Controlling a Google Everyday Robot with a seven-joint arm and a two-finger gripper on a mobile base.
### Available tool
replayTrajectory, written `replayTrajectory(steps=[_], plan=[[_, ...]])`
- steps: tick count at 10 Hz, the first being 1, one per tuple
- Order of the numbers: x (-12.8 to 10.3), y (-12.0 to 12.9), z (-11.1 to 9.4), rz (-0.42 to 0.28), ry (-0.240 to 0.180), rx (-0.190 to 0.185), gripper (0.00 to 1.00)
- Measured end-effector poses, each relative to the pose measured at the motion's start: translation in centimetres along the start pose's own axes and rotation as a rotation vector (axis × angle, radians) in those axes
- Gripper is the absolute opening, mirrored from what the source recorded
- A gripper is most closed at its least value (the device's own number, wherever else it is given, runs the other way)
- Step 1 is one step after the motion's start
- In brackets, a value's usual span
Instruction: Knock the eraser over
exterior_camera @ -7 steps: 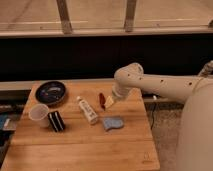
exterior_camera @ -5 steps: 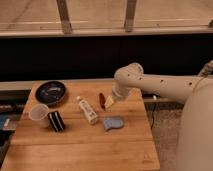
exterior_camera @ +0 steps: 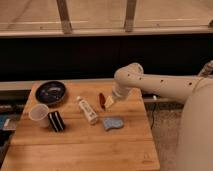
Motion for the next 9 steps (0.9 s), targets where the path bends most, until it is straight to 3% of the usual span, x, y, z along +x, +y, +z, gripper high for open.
replayTrajectory(steps=[7,8,9], plan=[[0.00,0.00,0.00,0.000,0.000,0.000,0.67],[0.00,0.00,0.00,0.000,0.000,0.000,0.62],[0.00,0.00,0.00,0.000,0.000,0.000,0.50]])
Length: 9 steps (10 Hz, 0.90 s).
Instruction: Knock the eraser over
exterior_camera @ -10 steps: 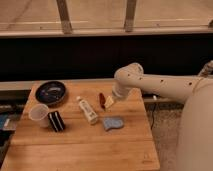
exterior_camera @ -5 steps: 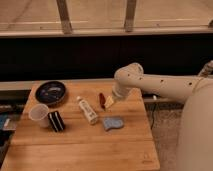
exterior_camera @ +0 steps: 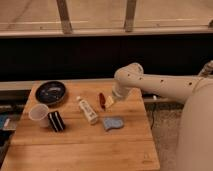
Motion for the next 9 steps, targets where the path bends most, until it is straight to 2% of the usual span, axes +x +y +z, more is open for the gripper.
replayTrajectory(steps=[4,5,6,7,8,9], plan=[[0.0,0.0,0.0,0.000,0.001,0.000,0.10],[0.0,0.0,-0.1,0.002,0.003,0.000,0.03],[-0.2,0.0,-0.1,-0.010,0.012,-0.014,0.00],[-0.6,0.4,0.0,-0.039,0.020,-0.050,0.00],[-1.5,1.7,0.2,-0.080,0.024,-0.095,0.00],[-2.3,3.1,0.4,-0.115,0.031,-0.121,0.00]])
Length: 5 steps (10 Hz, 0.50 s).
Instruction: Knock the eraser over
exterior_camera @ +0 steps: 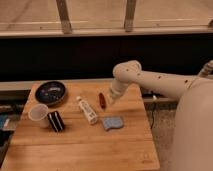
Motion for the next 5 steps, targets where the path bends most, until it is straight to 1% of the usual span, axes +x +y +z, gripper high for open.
replayTrajectory(steps=[1,2,3,4,5], plan=[[-1.2,2.5,0.8,-0.057,0.017,-0.035,0.00],[-1.5,4.6,1.4,-0.098,0.031,-0.059,0.00],[-1.3,6.7,2.1,-0.139,0.054,-0.082,0.00],[-1.3,8.5,2.5,-0.172,0.065,-0.096,0.00],[-1.2,11.9,3.3,-0.237,0.088,-0.116,0.00]])
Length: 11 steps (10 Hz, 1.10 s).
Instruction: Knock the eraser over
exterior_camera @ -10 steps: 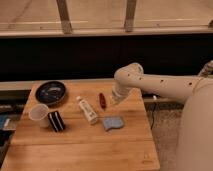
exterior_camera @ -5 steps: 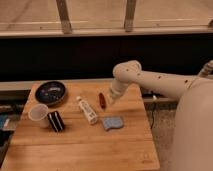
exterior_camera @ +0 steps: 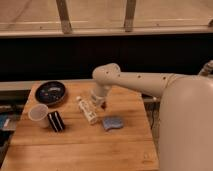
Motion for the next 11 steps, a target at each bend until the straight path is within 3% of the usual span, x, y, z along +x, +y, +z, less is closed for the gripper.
replayTrajectory(steps=[2,3,8,9,11], plan=[[-0.3,3.7,1.0,-0.057,0.018,-0.023,0.00],[-0.4,4.4,1.2,-0.067,0.020,-0.028,0.00],[-0.3,4.4,1.3,-0.068,0.024,-0.032,0.00],[-0.5,4.6,1.7,-0.089,0.037,-0.042,0.00],[-1.7,7.4,3.3,-0.172,0.066,-0.075,0.00]])
